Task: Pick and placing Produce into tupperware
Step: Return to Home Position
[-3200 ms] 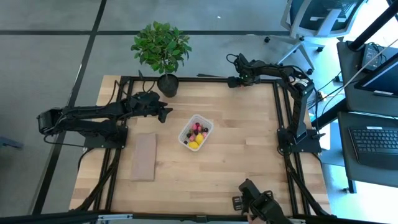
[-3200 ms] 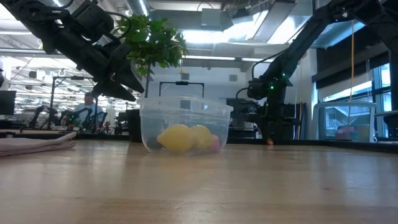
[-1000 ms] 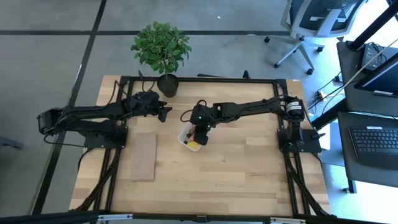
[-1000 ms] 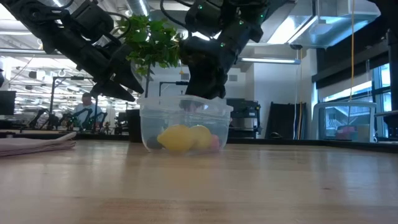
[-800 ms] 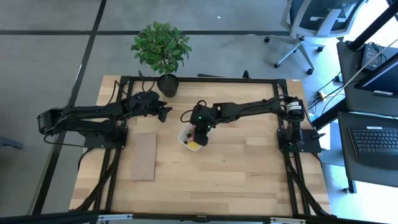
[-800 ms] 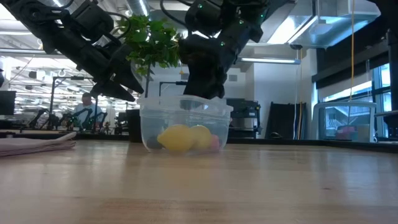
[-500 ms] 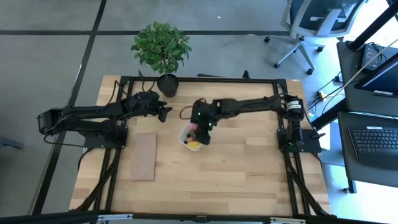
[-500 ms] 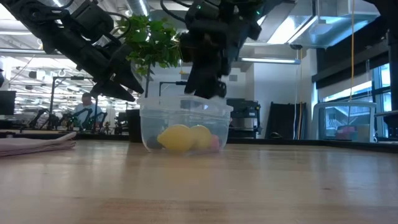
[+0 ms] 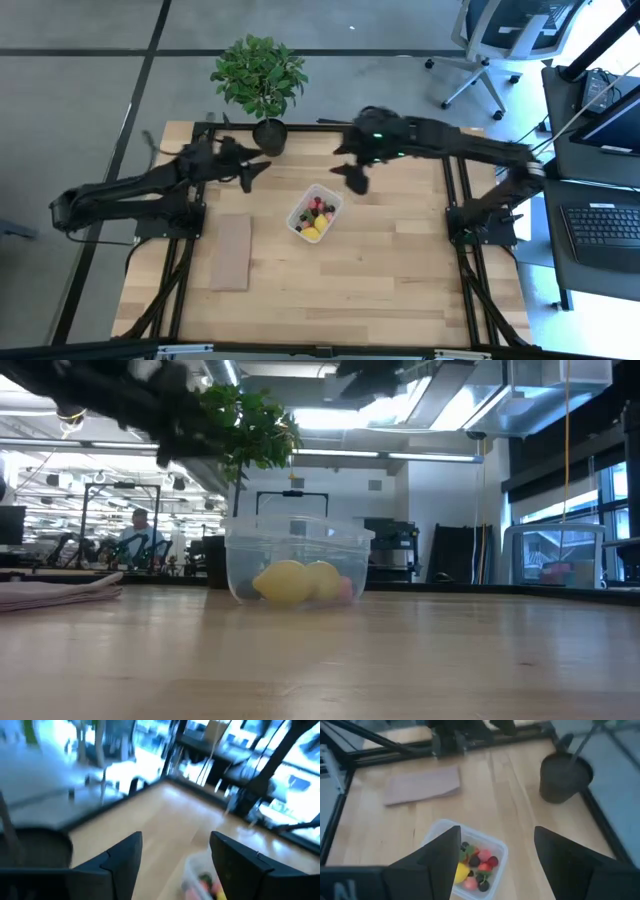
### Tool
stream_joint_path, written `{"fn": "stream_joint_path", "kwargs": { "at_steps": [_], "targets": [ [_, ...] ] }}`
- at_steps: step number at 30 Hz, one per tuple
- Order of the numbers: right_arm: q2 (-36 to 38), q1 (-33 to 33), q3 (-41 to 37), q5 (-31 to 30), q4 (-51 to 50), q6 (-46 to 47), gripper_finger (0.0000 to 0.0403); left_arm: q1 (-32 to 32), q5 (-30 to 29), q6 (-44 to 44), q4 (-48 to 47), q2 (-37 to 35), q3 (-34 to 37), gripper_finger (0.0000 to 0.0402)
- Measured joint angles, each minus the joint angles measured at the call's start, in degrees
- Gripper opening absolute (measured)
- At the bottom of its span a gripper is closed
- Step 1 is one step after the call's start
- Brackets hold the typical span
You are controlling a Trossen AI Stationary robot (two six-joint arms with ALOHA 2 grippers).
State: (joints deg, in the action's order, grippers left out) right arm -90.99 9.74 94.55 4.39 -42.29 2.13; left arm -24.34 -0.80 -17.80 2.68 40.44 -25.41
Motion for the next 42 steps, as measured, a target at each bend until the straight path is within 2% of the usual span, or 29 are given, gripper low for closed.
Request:
{"fn": "stream_joint_path", "kwargs": {
  "at_steps": [3, 6, 9, 15, 19, 25, 30, 38, 42],
  "targets": [
    [8.2, -0.1, -7.9, -0.4, 4.7, -1.7, 0.0252, 0.0, -1.2, 4.2, -1.4, -7.0, -0.1, 0.0225],
    [17.3, -0.1, -18.1, -0.6, 10.8, -2.5, 0.0252, 0.2, -5.6, 7.6, -8.4, -14.4, -0.1, 0.0225],
    [27.2, 0.4, -30.0, -4.3, 18.6, -1.0, 0.0252, 0.2, -9.3, 7.5, -14.8, -21.7, 0.0, 0.0225],
    [46.0, 3.4, -52.0, -9.6, 32.0, 2.4, 0.0252, 0.2, -10.2, 6.0, -20.7, -32.8, 0.0, 0.0225],
    [56.2, 6.2, -62.0, -9.9, 36.8, 6.5, 0.0252, 0.1, -10.6, 5.3, -21.5, -37.6, 0.8, 0.0225],
    [68.9, 7.4, -70.2, -9.9, 39.0, 6.7, 0.0252, 0.2, -13.1, 2.0, -21.4, -40.3, 5.5, 0.0225],
    [78.0, 7.4, -74.1, -9.7, 39.8, 6.6, 0.0252, 0.1, -14.1, 0.3, -15.7, -40.3, 10.6, 0.0225],
    [87.9, 7.3, -79.3, -8.8, 39.9, 6.8, 0.0252, 0.1, -15.2, -1.5, -4.3, -40.3, 20.1, 0.0225],
    [91.0, 7.3, -82.4, -8.8, 41.5, 7.3, 0.0252, 0.2, -15.2, -2.0, -4.0, -40.3, 23.2, 0.0225]
  ]
}}
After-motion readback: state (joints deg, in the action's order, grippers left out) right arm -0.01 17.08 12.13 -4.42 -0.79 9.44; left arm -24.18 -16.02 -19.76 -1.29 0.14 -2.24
